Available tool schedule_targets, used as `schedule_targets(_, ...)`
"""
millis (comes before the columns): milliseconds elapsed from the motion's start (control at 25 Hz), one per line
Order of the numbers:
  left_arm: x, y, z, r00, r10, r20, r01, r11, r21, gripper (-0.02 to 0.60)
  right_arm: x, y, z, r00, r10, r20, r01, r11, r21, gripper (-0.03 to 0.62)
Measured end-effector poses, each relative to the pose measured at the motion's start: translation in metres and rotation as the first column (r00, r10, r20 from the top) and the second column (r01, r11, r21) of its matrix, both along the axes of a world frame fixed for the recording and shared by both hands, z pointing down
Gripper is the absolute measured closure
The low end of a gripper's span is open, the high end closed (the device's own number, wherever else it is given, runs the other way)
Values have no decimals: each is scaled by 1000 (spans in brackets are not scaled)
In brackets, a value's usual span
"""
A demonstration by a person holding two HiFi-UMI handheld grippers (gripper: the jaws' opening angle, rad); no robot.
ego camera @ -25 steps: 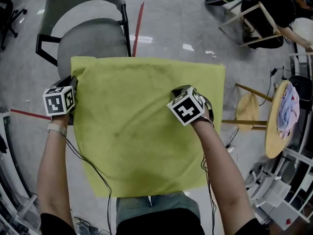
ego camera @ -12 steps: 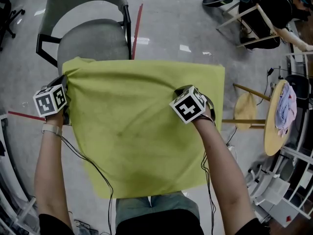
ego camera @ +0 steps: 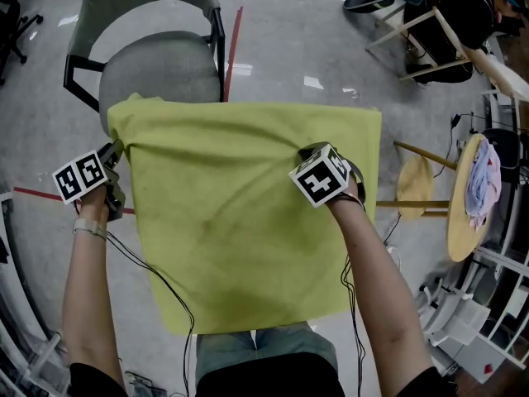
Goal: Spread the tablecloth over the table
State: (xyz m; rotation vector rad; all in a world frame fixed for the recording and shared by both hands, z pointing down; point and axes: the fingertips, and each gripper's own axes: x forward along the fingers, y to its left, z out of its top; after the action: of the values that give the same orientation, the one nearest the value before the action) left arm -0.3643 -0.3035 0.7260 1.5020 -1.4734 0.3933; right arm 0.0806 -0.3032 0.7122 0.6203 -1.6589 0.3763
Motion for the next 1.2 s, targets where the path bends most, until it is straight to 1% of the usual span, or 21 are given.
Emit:
schedule_targets(80,4,9,-6,1000,12,0,-12,1000,17,439,0,-1,0,1000,3,3,-3,1000,9,585)
schedule_targets(120,8,13,-9,999,30,9,-31,999,26,431,0,-1,0,1000,7,9,-7,1000,13,585)
schedule_targets(200,18,24,-16,995,85,48,-87,996,37,420,0,-1,0,1000,17,25,-17,1000,25,585)
schedule_targets(360,46,44,-25,967,208,147,-216,975,44,406,0,0,-1,998,17,54,-22,996,83,585)
schedule_targets(440,62,51,-28,953,253,169,-264,964,43,390,0,0,-1,998,5,62,-13,993,118,585)
schedule_targets(520,75,58,-29,942,282,183,-294,955,41,377,1,-1,-2,997,2,73,-12,990,143,582)
schedule_targets(560,82,61,-31,937,293,190,-306,951,41,368,2,-1,-4,997,9,81,-22,988,154,568)
schedule_targets(640,94,68,-37,923,319,213,-335,941,41,351,9,-2,-11,993,46,111,-66,981,185,481)
schedule_targets(760,115,82,-48,889,375,261,-399,916,42,348,26,0,-22,981,117,154,-150,962,228,457)
schedule_targets(840,132,93,-53,862,418,289,-449,892,48,348,39,4,-27,980,130,153,-165,956,242,446)
schedule_targets(920,147,104,-56,838,455,301,-492,869,57,341,48,11,-31,980,138,146,-171,954,246,435)
schedule_targets(1000,160,115,-56,825,481,299,-519,852,63,338,54,19,-35,977,155,149,-189,950,248,427)
schedule_targets(1120,173,133,-52,820,504,270,-536,843,53,337,59,36,-39,964,205,167,-241,942,233,419)
schedule_targets(1200,179,146,-48,812,524,256,-550,835,35,338,64,51,-39,952,248,179,-284,934,215,408)
